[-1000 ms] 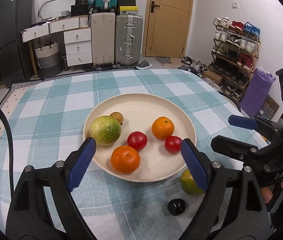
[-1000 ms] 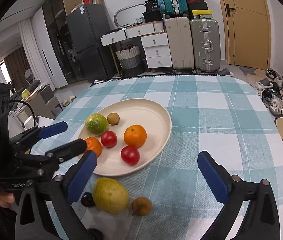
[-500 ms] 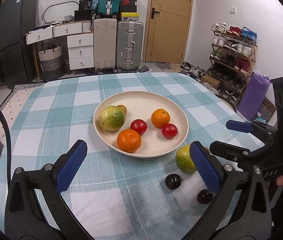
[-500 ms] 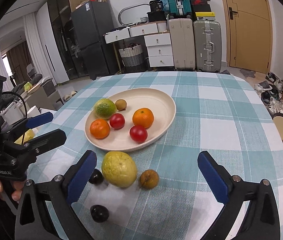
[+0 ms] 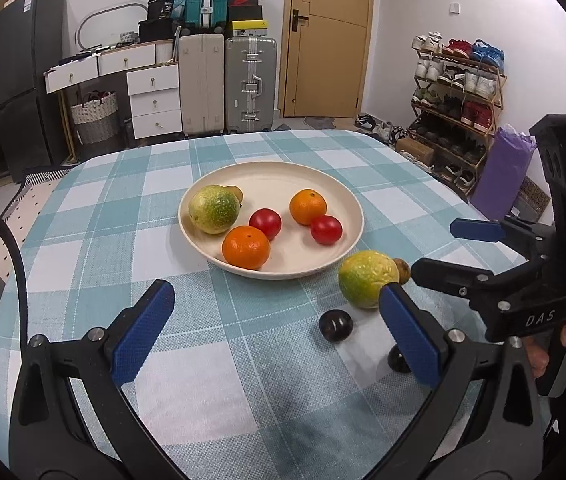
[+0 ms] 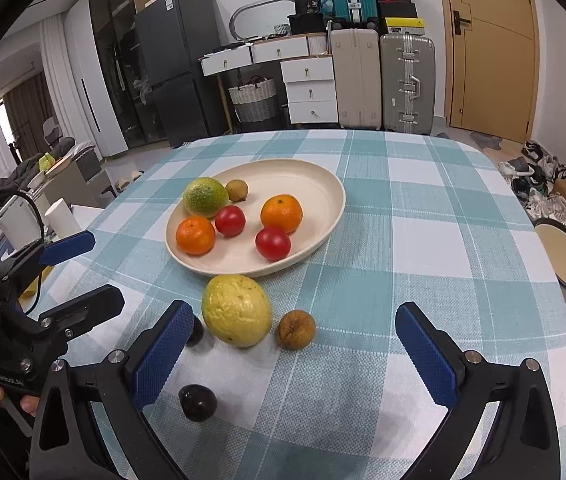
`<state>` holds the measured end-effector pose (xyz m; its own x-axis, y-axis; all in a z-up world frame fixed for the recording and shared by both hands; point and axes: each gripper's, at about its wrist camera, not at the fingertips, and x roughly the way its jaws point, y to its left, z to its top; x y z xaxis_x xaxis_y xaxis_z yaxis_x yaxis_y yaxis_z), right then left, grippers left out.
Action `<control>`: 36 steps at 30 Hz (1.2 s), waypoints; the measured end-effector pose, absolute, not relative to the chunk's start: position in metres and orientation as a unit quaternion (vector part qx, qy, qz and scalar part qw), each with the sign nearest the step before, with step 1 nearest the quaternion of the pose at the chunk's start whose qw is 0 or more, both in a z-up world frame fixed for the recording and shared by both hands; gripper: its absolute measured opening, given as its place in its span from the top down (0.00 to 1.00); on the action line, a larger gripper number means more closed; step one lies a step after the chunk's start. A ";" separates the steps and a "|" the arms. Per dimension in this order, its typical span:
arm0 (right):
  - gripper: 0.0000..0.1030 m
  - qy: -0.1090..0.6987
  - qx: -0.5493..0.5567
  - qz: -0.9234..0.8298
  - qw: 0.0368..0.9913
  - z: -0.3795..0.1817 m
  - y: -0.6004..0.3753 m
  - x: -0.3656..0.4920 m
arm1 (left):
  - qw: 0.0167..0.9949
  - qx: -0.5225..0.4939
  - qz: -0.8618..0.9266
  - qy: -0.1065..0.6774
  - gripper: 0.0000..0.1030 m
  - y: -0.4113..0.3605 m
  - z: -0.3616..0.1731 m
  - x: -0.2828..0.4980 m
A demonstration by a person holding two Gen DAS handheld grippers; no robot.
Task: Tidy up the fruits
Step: 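Withdraw both open tools from the plate toward the dark plums, then grasp a dark plum with the right tool while the left tool grasps the other plum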
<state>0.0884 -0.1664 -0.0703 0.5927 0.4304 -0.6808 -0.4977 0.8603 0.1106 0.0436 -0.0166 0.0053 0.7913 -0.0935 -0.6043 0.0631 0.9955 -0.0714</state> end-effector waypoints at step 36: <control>0.26 0.449 -0.118 0.385 0.798 -0.103 -0.137 0.061 | 0.927 -0.030 -0.044 0.371 0.01 -0.009 -0.020 0.052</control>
<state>0.0606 -0.1366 -0.1033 0.3015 0.5082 -0.8067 -0.7196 0.6763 0.1571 0.0519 -0.0090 -0.0203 0.7204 -0.1037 -0.6858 0.0586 0.9943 -0.0889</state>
